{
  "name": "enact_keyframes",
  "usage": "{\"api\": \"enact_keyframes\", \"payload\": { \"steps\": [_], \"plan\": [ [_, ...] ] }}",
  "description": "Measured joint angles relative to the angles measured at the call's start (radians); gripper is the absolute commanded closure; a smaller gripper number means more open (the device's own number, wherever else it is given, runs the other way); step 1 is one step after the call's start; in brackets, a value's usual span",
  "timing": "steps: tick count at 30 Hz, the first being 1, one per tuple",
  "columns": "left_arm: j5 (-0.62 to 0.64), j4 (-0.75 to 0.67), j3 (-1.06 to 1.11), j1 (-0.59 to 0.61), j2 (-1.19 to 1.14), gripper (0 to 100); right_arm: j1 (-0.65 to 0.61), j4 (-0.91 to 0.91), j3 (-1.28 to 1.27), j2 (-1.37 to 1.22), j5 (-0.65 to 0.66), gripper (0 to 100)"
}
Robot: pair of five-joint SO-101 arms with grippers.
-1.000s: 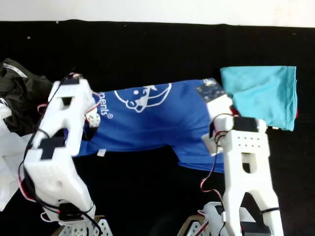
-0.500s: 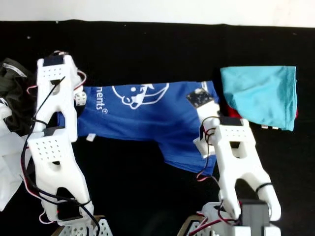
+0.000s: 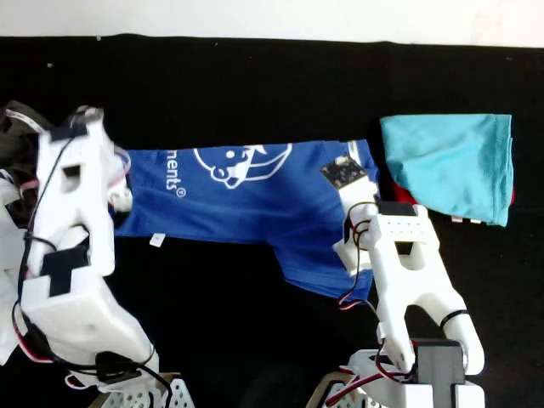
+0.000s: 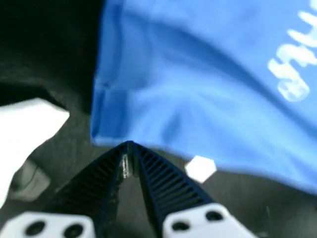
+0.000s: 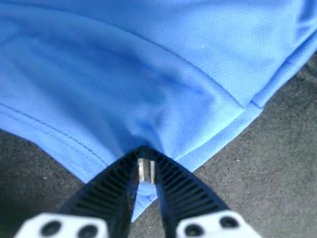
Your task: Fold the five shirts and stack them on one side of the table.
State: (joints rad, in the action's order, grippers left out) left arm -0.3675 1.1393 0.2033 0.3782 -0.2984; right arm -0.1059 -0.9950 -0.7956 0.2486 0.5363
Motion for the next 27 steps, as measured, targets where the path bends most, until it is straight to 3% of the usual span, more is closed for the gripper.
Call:
{"api": "enact_keyframes", "payload": {
  "steps": [3,7,13,17,22,27],
  "plan": [
    [0.000,-0.155,0.133,-0.003,0.035,99,-0.012,-0.025,0.000,0.000,0.000,99.2],
    [0.000,-0.158,0.169,-0.003,0.071,99,-0.038,-0.051,0.000,0.000,0.000,99.2],
    [0.000,-0.025,0.180,0.025,0.135,99,-0.060,-0.054,0.000,0.000,0.000,99.2],
    [0.000,-0.008,0.180,0.040,0.275,99,-0.060,-0.054,0.000,0.000,0.000,99.2],
    [0.002,-0.118,0.190,0.040,0.331,99,-0.060,-0.054,0.000,0.000,0.000,99.2],
    [0.002,-0.178,0.189,0.040,0.190,99,-0.060,-0.054,0.000,0.000,0.000,99.2]
  ]
}}
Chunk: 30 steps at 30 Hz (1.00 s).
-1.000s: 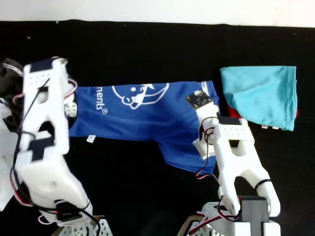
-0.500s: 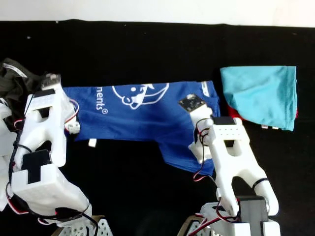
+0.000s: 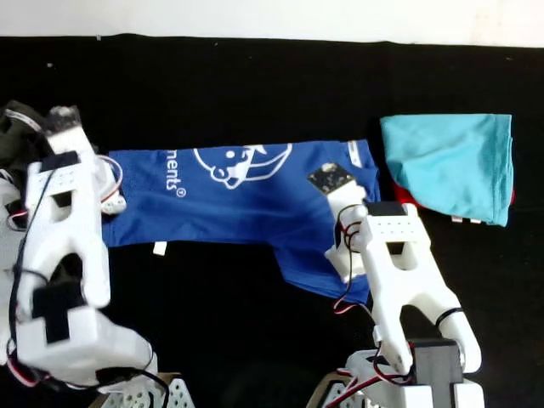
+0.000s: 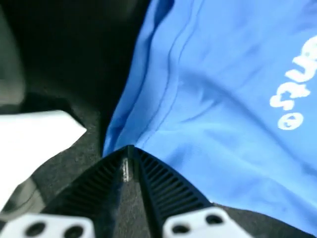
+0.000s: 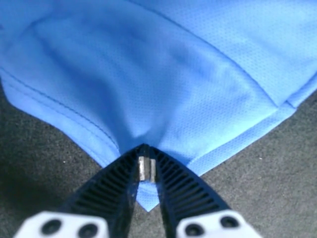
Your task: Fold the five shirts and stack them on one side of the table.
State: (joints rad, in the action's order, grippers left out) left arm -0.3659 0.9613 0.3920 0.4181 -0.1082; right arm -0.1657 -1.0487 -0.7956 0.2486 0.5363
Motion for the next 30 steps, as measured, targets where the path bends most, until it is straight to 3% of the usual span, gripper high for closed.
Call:
{"api": "enact_keyframes", "payload": {
  "steps": [8,17,30],
  "plan": [
    [0.000,0.002,-0.094,0.020,-0.166,99,0.000,0.000,0.000,0.000,0.000,99.2],
    [-0.074,0.106,-0.089,0.081,-0.164,99,0.000,0.000,0.000,0.000,0.000,99.2],
    [-0.066,0.187,-0.063,0.098,-0.037,99,-0.003,-0.002,0.071,-0.002,-0.017,99.2]
  ]
}}
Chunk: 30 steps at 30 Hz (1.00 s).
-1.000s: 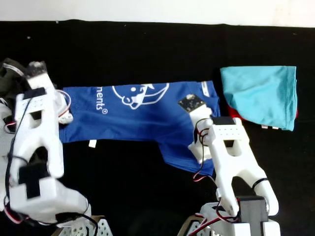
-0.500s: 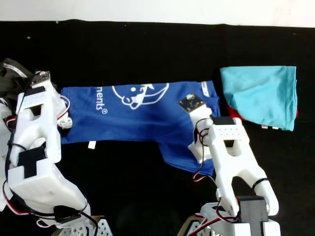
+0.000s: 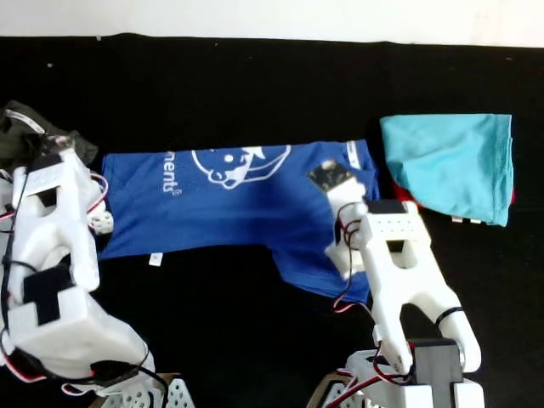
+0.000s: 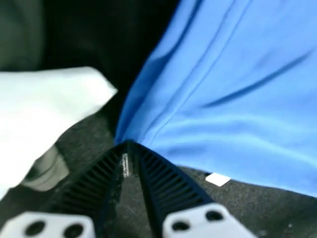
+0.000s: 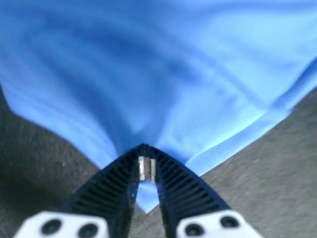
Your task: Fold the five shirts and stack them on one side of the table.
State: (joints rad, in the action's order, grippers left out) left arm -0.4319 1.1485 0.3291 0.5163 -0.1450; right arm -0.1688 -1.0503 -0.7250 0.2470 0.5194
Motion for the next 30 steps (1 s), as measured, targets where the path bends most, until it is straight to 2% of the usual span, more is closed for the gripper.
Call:
{"api": "enact_keyframes", "payload": {
  "steps": [5,12,20,23,30],
  "plan": [
    [0.069,-0.071,0.000,-0.058,0.075,99,0.000,0.000,0.221,-0.028,-0.083,99.2],
    [0.166,-0.114,-0.144,-0.140,0.064,99,0.000,0.000,0.618,-0.356,-0.092,99.2],
    [0.172,-0.192,-0.414,-0.183,-0.282,99,0.002,0.000,1.017,-0.735,-0.118,99.2],
    [0.172,-0.192,-0.532,-0.183,-0.425,99,0.002,0.000,1.129,-0.825,-0.173,99.2],
    [0.173,-0.130,-0.778,-0.184,-0.614,99,0.046,-0.006,1.307,-1.048,-0.184,99.2]
  ]
}}
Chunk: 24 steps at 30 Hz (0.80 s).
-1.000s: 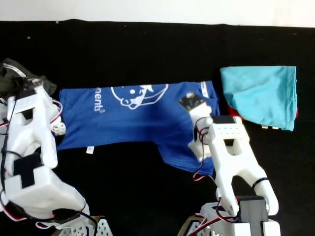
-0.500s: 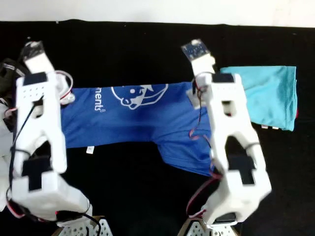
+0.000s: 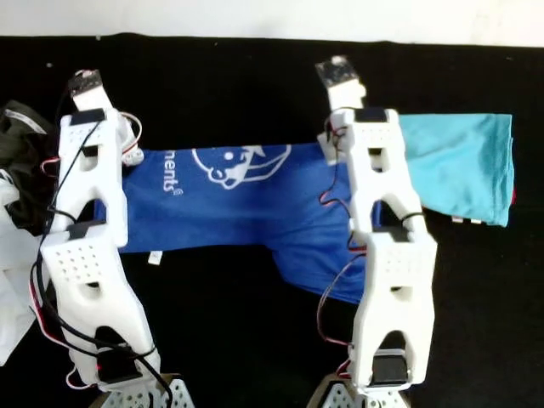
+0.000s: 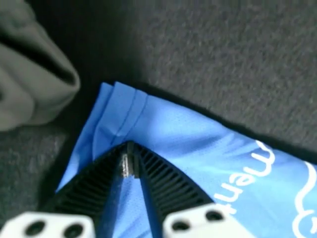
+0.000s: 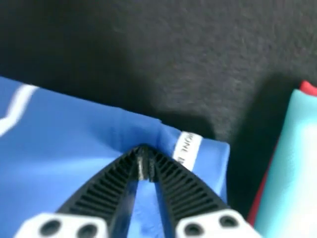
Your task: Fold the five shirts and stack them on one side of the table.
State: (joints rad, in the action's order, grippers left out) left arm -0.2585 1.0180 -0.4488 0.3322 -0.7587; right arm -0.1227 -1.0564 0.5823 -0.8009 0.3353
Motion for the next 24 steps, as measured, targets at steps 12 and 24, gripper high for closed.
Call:
{"api": "enact_keyframes", "payload": {
  "steps": [12,24],
  "plan": [
    [0.000,0.101,-0.216,-0.002,-0.107,99,0.071,-0.207,0.313,-0.124,-0.006,99.2],
    [0.028,0.336,-0.525,0.012,-0.135,99,0.060,-0.384,0.532,-0.124,-0.006,99.2]
  ]
}}
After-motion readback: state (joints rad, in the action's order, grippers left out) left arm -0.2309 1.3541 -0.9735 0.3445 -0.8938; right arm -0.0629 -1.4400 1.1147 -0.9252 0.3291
